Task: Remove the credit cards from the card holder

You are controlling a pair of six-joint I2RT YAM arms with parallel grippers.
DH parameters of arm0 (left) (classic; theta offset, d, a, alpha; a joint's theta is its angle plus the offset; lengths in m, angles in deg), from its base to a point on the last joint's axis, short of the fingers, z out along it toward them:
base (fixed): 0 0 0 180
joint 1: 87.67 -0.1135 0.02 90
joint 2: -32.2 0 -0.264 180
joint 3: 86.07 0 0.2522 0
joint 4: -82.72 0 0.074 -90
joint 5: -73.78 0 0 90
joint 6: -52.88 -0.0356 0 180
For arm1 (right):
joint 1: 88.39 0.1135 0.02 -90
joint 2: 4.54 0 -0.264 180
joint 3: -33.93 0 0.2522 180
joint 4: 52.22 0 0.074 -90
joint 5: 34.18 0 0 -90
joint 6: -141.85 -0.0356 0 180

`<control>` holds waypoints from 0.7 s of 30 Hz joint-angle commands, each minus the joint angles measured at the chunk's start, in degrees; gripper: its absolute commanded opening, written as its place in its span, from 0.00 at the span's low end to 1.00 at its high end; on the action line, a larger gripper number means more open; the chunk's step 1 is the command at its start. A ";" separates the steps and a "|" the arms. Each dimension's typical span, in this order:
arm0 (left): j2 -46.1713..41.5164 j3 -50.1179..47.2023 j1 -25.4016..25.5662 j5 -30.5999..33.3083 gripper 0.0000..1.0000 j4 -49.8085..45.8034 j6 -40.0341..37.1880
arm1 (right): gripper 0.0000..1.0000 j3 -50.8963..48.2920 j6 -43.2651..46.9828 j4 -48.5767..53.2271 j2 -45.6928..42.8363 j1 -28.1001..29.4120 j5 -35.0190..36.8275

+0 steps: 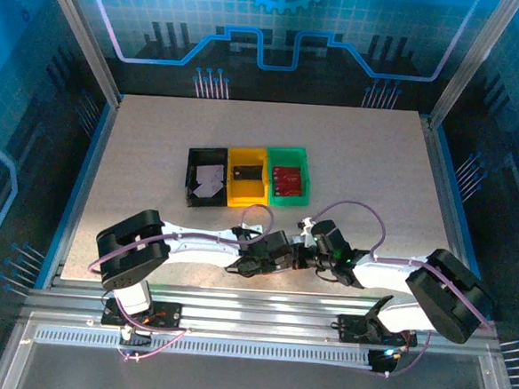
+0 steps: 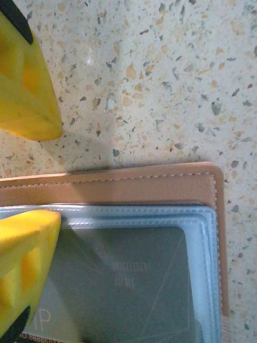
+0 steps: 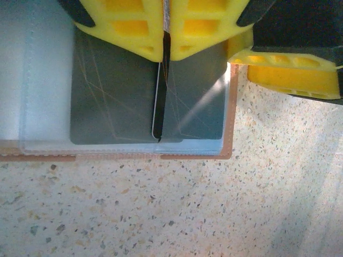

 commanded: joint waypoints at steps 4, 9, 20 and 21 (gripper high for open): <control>14.80 -6.25 1.31 -13.39 0.44 21.06 0.88 | 0.01 -1.27 0.58 1.19 -1.47 1.88 -12.44; 14.77 -6.26 1.31 -13.38 0.44 21.05 0.81 | 0.00 -1.70 0.52 1.28 -2.25 1.51 -12.48; 14.62 -6.71 1.13 -13.36 0.44 21.13 0.68 | 0.00 -3.29 1.08 5.50 -8.34 -2.06 -12.11; 14.63 -6.77 1.14 -13.43 0.44 21.21 0.70 | 0.00 -3.28 1.29 5.80 -9.20 -2.33 -12.13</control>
